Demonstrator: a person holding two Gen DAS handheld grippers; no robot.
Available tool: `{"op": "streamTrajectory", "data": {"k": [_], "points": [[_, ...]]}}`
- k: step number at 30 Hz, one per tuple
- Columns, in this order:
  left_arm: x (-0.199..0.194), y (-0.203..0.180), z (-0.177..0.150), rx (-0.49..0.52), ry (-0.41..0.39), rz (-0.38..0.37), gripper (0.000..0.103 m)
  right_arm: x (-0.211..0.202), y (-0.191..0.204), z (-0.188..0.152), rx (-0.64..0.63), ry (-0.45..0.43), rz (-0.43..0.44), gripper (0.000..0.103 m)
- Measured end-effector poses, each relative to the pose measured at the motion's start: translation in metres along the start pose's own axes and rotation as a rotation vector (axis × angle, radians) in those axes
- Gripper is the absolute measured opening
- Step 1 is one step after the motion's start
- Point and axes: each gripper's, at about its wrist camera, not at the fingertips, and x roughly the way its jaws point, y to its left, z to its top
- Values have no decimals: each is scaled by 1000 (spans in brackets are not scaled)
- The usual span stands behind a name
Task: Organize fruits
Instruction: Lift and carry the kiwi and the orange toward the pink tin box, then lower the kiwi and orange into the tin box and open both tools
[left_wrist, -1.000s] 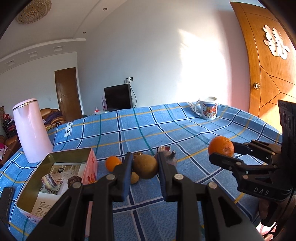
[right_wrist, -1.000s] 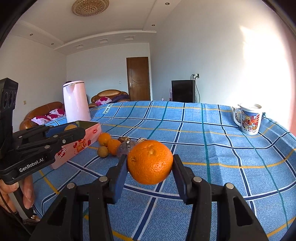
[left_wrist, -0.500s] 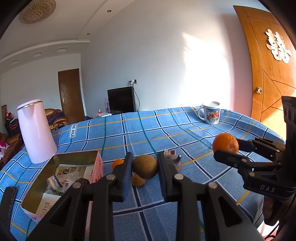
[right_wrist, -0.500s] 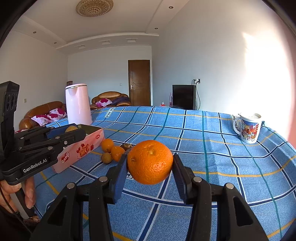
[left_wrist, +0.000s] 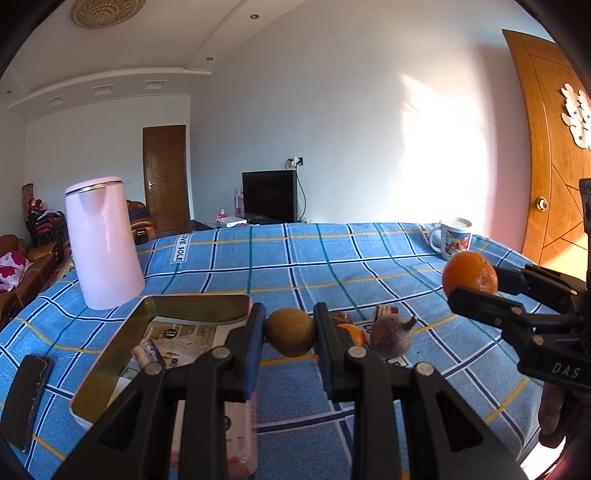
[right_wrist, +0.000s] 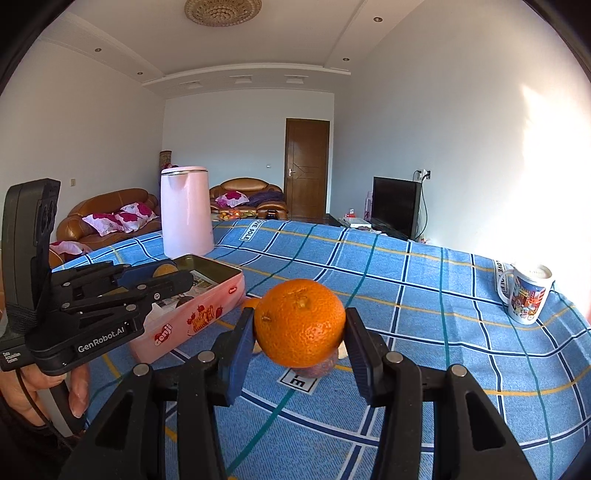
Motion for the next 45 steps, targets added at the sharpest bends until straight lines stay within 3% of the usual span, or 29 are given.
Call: {"op": "streamTrajectory", "data": {"k": [12,25,36,38,42,45], "points": [[9,84,-8,-105,75,154,28,47,56,34,-77,31,164,49],[21,119,-21,-138,151,178,28,108,130,27,-185,141,287,49],[31,122,-27,-141,191,189,29,135,152,12,-245,228,295,49],[30,121,-26,-140,189,192,32,137,153,11,-246,245,302,50],[25,120,-25,-144,162,222,63,137,150,12,-232,257,320,50],[21,119,-22,-146,141,233,73,131,146,13,-230,237,305,53]]}}
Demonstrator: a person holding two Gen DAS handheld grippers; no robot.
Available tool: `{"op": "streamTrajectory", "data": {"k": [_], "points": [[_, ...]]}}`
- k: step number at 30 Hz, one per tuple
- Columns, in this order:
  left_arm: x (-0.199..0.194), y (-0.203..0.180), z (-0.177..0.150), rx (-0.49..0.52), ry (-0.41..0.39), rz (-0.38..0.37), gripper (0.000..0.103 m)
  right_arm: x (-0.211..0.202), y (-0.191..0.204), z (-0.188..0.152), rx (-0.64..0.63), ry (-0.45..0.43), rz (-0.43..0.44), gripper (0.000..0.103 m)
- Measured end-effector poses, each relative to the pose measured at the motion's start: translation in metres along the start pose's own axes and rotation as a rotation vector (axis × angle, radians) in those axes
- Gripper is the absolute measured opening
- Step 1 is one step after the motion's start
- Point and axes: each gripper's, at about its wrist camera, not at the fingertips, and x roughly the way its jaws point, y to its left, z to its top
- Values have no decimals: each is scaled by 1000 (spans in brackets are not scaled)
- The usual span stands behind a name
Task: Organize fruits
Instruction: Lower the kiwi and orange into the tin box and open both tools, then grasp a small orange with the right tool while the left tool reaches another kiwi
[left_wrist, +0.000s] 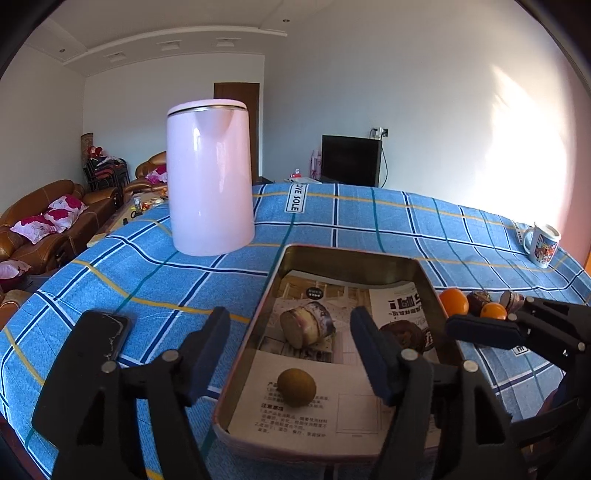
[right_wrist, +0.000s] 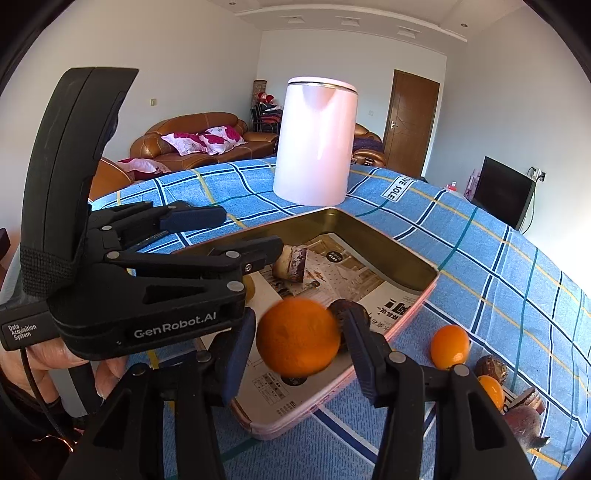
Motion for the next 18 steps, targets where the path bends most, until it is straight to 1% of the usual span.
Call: {"op": "streamTrajectory", "data": {"k": [3,5,7,8,10,11,13,16,18], "points": [[-4,1,1,-5,-18,4,76,-14,-8,-2,-4,-24,-22,54],[-4,4,2,-20,-24,9,80,-24,-20,-4,-2,-39,-62,56],[-4,5,2,-34,-29,13,84,-33,-40,-7,32,-51,-107,70],[-5,5,2,-37,-32,14,85,-34,-51,-7,54,-47,-133,71],[-4,4,2,-35,-33,17,87,-31,-74,-6,116,-18,-203,71],[-4,3,2,-33,-33,19,88,-28,-84,-5,141,-2,-221,71],[-3,2,2,-25,-33,17,91,-14,-98,-3,161,62,-270,71],[-2,0,4,-18,-37,23,93,8,-106,-1,166,132,-271,70],[-1,0,6,-18,-35,25,93,19,-104,2,143,159,-273,69]]}}
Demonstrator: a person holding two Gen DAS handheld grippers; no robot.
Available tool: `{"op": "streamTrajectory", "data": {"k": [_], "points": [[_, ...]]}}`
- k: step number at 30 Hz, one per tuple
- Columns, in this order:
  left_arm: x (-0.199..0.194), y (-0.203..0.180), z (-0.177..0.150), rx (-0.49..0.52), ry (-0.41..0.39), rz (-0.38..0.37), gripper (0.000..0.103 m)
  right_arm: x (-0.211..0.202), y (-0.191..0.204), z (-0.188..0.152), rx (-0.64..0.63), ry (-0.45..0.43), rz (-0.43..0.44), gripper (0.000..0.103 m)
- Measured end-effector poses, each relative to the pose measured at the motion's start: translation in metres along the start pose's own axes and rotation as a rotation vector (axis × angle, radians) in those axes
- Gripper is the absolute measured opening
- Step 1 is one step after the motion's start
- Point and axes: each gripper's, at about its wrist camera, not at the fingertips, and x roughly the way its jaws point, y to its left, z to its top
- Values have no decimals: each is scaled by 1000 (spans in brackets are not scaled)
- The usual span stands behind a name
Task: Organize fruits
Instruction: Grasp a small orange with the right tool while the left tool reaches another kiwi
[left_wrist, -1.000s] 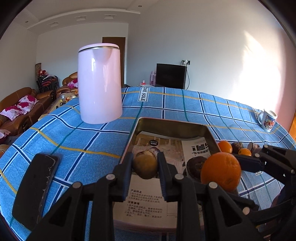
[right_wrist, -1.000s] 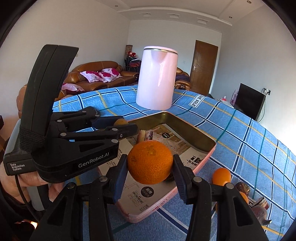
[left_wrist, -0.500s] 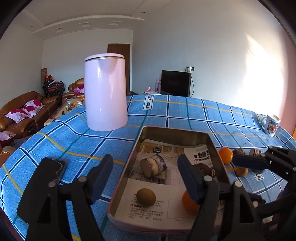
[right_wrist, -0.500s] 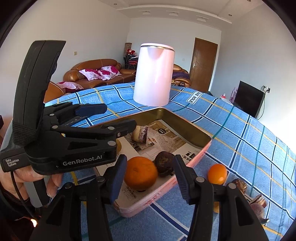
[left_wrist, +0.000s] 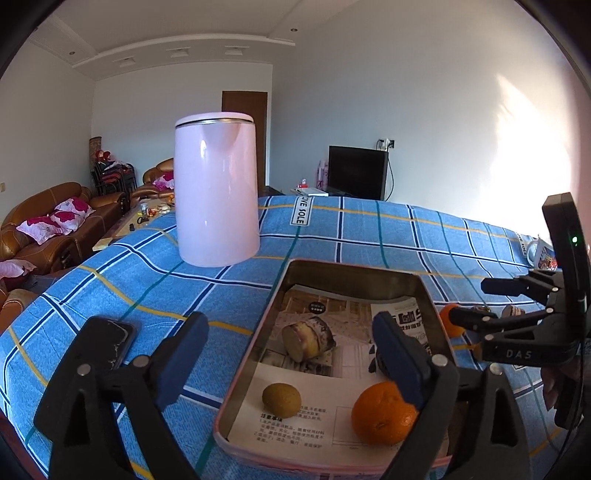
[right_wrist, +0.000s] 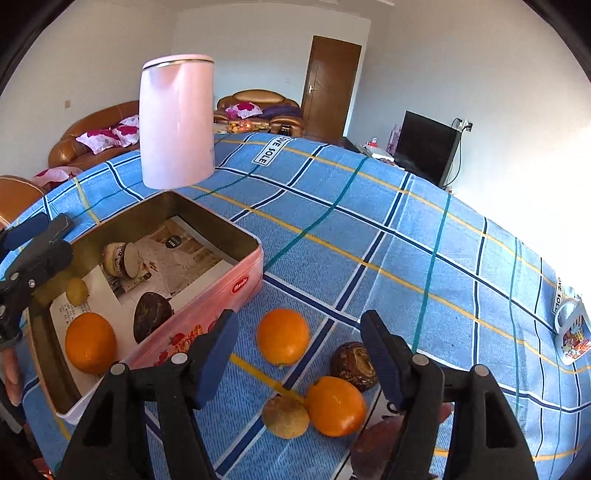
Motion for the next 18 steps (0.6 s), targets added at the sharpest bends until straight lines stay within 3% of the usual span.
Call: {"op": "streamTrajectory", "data": {"k": [2,3,5,7,8,15,18], "points": [[0,0,1,0,0,6,93,13,5,2,-22,61,-21,67],[1,1,2,0,1,6,93,18,5,3,-19,83,-16,60],[0,0,4,1,-1,7,93,31,6,3,-24,133,-11,55],[-3,-3,7,7,-6,1,93,42,7,2,-31,174,14,37],[-5,-5,8,9,-11,-3,93,42,4,3,-14,172,26,37],[-17,-51,14,82,-26,-107,93,-28,-20,-14,72,-15,52,36],[-19,-84,11,141,-16,-155,93,-61,-43,-34,127,-78,-15,36]]}}
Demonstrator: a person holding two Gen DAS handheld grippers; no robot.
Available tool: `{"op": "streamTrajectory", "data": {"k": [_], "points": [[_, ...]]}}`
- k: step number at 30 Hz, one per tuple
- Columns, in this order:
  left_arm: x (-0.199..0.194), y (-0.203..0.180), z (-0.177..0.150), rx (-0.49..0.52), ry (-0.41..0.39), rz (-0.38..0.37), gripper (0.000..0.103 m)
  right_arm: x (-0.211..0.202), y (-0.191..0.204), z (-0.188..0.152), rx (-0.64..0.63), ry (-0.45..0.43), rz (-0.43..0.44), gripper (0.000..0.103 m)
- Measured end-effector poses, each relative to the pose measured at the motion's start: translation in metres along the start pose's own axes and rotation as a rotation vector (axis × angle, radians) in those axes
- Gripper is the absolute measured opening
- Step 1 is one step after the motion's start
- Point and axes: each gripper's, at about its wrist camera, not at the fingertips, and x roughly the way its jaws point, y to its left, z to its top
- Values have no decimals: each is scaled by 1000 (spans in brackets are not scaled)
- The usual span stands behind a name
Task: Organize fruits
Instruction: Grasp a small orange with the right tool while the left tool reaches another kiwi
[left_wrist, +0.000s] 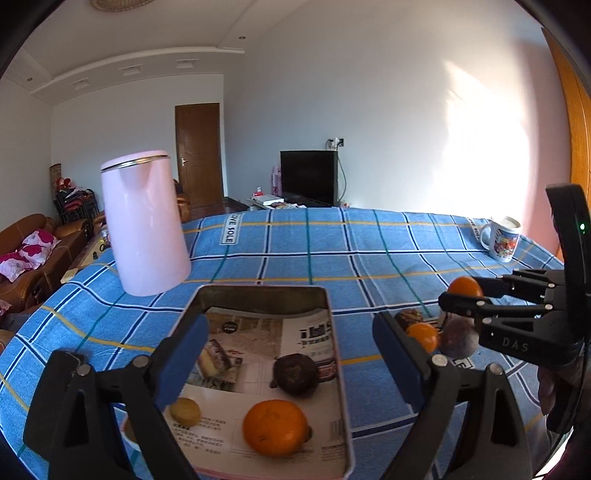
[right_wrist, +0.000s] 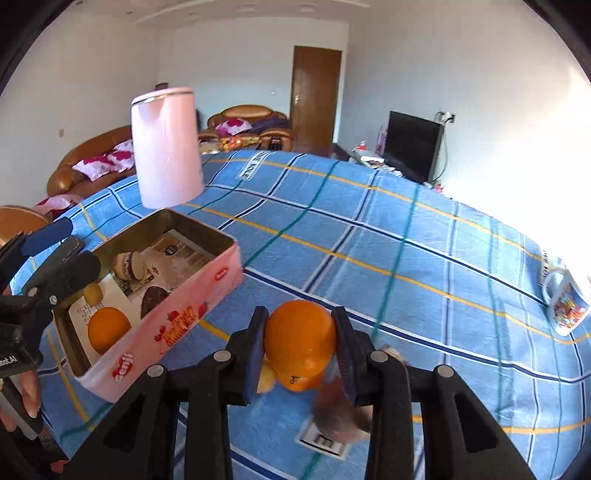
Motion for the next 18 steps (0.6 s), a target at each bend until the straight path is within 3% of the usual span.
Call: {"op": "streamTrajectory", "data": {"k": [3,6,11,13,18], "points": [[6,-32,-1,61,23,-39,93,-21,-27,-17,48,-35,-78,36],[19,-58,-4,113,80,-65,89,-23,-51,-28,104,-29,-99,36],[36,-86,-9,170,154,-97,82,-19,-66,-38,145,-29,-84,36],[45,-93,-11,181,194,-106,73,-18,-66,-41,150,-33,-75,36],[56,-105,-12,223,248,-130,61,-21,-65,-45,158,-51,-60,36]]}}
